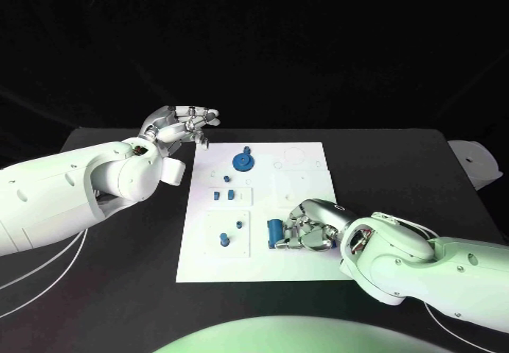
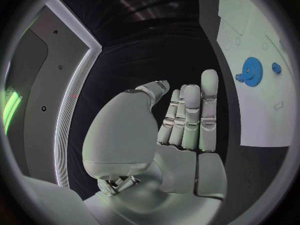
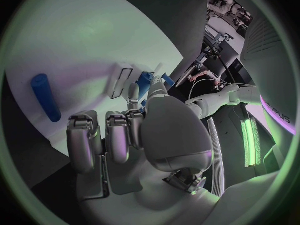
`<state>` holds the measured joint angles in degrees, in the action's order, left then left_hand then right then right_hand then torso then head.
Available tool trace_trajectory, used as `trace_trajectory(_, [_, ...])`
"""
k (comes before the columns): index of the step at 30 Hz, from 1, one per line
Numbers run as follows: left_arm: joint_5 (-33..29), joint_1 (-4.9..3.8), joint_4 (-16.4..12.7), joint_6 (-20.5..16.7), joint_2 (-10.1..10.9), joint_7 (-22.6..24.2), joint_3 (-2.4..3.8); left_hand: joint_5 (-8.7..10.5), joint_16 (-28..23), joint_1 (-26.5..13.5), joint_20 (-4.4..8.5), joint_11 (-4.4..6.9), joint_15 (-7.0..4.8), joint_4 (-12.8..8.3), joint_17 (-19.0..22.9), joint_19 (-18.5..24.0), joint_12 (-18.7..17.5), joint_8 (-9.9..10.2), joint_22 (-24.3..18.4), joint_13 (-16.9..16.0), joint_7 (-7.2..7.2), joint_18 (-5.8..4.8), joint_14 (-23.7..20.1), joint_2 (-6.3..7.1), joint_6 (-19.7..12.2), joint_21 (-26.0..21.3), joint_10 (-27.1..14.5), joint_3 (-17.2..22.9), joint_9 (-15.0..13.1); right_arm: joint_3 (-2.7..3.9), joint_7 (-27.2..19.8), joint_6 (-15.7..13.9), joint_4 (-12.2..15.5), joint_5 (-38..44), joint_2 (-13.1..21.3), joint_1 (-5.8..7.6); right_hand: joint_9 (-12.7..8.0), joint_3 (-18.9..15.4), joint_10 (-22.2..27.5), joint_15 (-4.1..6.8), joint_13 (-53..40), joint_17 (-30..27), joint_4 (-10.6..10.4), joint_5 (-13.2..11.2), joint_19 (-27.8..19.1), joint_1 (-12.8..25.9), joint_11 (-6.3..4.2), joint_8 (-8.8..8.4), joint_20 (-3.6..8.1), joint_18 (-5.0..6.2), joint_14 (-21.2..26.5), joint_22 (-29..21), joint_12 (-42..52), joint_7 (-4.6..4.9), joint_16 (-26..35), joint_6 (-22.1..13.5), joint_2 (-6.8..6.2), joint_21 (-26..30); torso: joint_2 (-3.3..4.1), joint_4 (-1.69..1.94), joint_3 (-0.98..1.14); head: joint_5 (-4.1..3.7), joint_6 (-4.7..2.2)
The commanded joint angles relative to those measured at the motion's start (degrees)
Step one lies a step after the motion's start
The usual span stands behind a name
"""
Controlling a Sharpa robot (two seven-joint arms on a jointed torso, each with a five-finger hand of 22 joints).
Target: Assemble the parts on the task board
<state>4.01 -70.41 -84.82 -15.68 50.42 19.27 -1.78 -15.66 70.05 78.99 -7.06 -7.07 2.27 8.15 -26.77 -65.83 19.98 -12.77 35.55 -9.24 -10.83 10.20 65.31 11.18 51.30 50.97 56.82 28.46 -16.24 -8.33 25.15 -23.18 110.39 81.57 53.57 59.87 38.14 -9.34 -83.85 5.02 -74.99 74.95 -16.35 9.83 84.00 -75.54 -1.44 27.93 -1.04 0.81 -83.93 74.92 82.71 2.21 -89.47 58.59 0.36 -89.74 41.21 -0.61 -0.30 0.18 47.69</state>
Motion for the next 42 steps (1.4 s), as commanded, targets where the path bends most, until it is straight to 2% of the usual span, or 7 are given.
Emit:
trace_trajectory(1, [-0.25,-0.03,-0.09,0.82,-0.09,0.36,0.03,0.09,0.31,-0.28,-0.14,0.07,0.11,0.19,0.08,0.22,0.39,-0.36,0.01,-0.08,-0.12,0.28,-0.21,-0.07,-0.45,-0.04,-0.44,0.1,-0.08,0.09,0.89,1.72,-0.43,1.48,-0.14,0.03,-0.11,-0.62,-2.77,0.42,-10.53,14.57,-0.05,-0.77,6.0,-1.17,-0.52,-0.04,0.3,-0.81,-5.97,15.08,-0.18,-0.15,-0.32,0.19,-0.05,-0.26,0.01,-0.04,0.04,0.03,-0.02])
trace_trajectory(9, [-0.25,-0.03,-0.11,0.78,0.0,0.25,0.03,0.09,0.31,-0.28,-0.14,0.07,0.11,0.19,0.08,0.22,0.39,-0.36,0.01,-0.08,-0.12,0.28,-0.21,-0.07,-0.45,-0.04,-0.44,0.1,-0.08,0.07,0.56,3.25,-0.68,1.48,-0.42,-0.01,-0.35,-1.95,-2.72,0.34,-10.52,14.58,-0.06,-4.49,6.0,-3.4,-0.44,-0.02,0.26,-0.81,-5.97,15.08,-0.31,-0.04,-0.32,0.3,-0.51,-0.26,0.08,-0.08,0.09,0.11,0.13])
trace_trajectory(16, [-0.25,-0.03,-0.13,0.77,0.06,0.19,0.03,0.06,0.34,-0.17,-0.14,0.08,0.09,0.11,0.07,0.23,0.47,-0.41,-0.02,-0.09,-0.1,0.29,-0.2,-0.09,-0.47,-0.07,-0.48,0.15,-0.09,0.04,0.98,2.12,-0.89,1.63,-0.59,-0.12,-0.41,-2.97,-2.75,0.25,-10.59,14.57,-0.31,-6.35,6.0,-3.19,-0.31,0.07,0.19,-0.81,-5.97,15.08,-0.27,0.1,-0.32,0.41,-0.16,-0.26,0.05,-0.05,0.08,0.05,0.17])
trace_trajectory(31, [-0.25,-0.03,-0.08,0.81,0.18,0.06,0.01,0.06,0.34,-0.17,-0.14,0.08,0.09,0.11,0.07,0.23,0.47,-0.41,-0.02,-0.09,-0.1,0.29,-0.2,-0.09,-0.47,-0.07,-0.48,0.15,-0.09,0.03,-1.1,-2.0,2.91,-0.11,4.35,-0.12,-0.39,-5.08,-2.4,0.1,-10.22,14.2,-0.13,-6.04,6.0,-2.58,-0.15,0.23,0.04,-0.81,-5.89,15.08,-1.01,0.28,-0.15,0.02,-1.35,-0.26,0.02,-0.14,0.08,-0.19,-0.05])
trace_trajectory(36, [-0.25,-0.03,-0.12,0.89,0.28,0.08,-0.01,0.06,0.34,-0.17,-0.14,0.08,0.09,0.11,0.07,0.23,0.47,-0.41,-0.02,-0.09,-0.1,0.29,-0.2,-0.09,-0.47,-0.07,-0.48,0.15,-0.09,0.03,-2.83,-4.7,4.7,-1.26,8.4,0.13,-0.78,-5.01,-1.72,-0.09,-9.49,13.86,-0.13,-4.31,6.0,-4.41,0.11,-0.5,-0.1,-0.81,-5.81,15.08,-2.38,0.62,0.01,-1.02,-0.44,-0.26,-0.04,-0.23,0.07,-0.58,-0.02])
trace_trajectory(39, [-0.24,-0.03,-0.14,0.93,0.3,0.1,-0.02,0.06,0.34,-0.17,-0.14,0.08,0.09,0.11,0.07,0.23,0.47,-0.41,-0.02,-0.09,-0.1,0.29,-0.2,-0.09,-0.47,-0.07,-0.48,0.15,-0.09,0.02,-3.47,-5.56,4.89,-1.72,10.59,0.41,-2.09,-5.05,-1.27,-0.66,-9.05,13.57,-0.13,-1.32,6.0,-6.21,0.81,-2.82,-0.53,-0.81,-5.75,15.08,-3.24,1.46,0.14,-2.71,1.98,-0.26,-0.1,-0.32,0.02,-0.94,-0.09])
trace_trajectory(42, [-0.2,-0.03,-0.14,0.95,0.28,0.13,-0.03,0.05,0.31,-0.04,-0.13,0.08,0.08,0.0,0.27,0.24,0.6,-0.49,-0.04,-0.12,-0.11,0.3,-0.29,-0.06,-0.52,-0.07,-0.58,0.2,-0.12,0.0,-3.73,-5.7,4.65,-1.43,12.83,0.6,-2.84,-4.66,-1.2,-0.88,-9.06,13.6,0.03,-0.8,6.0,-8.24,1.06,-4.07,-0.76,-0.81,-5.75,15.08,-3.28,1.75,0.14,-3.06,3.38,-0.26,-0.13,-0.38,0.03,-0.96,-0.21])
